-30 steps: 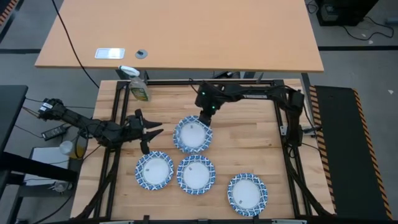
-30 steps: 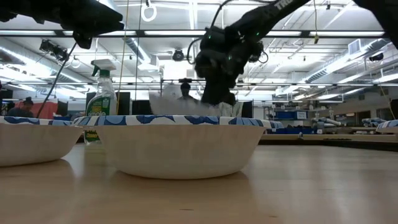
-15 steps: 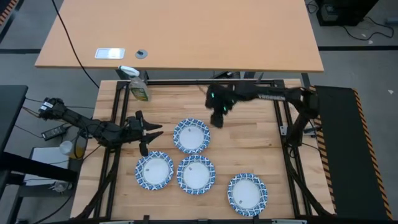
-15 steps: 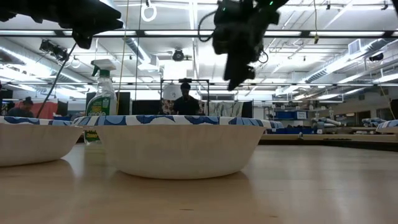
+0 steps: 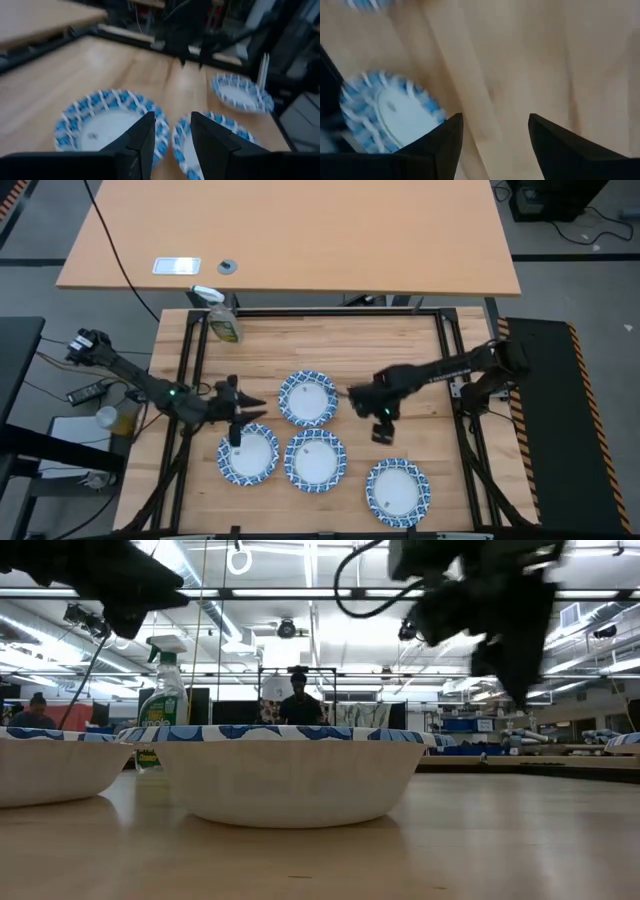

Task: Nest bowls inside each other
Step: Put the white bowl on top of the white bowl

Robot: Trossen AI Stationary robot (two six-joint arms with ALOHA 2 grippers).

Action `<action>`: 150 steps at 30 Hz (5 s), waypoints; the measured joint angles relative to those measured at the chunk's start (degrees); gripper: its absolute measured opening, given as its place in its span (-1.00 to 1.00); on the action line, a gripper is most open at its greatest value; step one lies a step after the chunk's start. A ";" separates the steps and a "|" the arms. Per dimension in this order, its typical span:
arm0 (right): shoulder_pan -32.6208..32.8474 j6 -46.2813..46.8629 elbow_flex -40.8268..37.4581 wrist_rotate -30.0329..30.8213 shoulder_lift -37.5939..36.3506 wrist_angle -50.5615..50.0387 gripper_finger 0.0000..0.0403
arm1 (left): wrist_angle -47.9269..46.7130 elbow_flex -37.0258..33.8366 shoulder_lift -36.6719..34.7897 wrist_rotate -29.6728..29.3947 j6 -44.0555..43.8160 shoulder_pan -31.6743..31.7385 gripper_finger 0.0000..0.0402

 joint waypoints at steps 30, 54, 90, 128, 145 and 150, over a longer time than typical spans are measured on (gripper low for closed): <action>23.46 12.28 -7.31 15.40 0.55 11.44 0.50 | 8.15 -0.02 10.40 -0.06 -6.35 -2.85 -0.35; 23.44 13.22 -15.43 12.82 0.55 19.08 -0.17 | 8.13 -0.02 10.40 -0.06 -6.64 -2.83 -0.35; 16.48 3.07 -11.54 6.93 -2.24 14.75 0.22 | 8.24 -0.02 10.40 -0.06 -6.54 -3.98 -0.35; 13.22 -0.28 -14.79 -2.72 -1.91 17.59 -0.75 | 8.15 -0.02 10.38 -0.06 -6.59 -3.90 -0.35; -3.52 -11.78 -7.52 -5.31 -5.86 26.42 -0.75 | 9.66 -0.02 10.38 -0.06 -6.68 -3.97 -0.35; -9.94 -9.27 -6.33 -4.91 -5.06 36.24 -0.75 | 15.56 0.00 10.40 -0.08 -3.20 -3.97 -0.35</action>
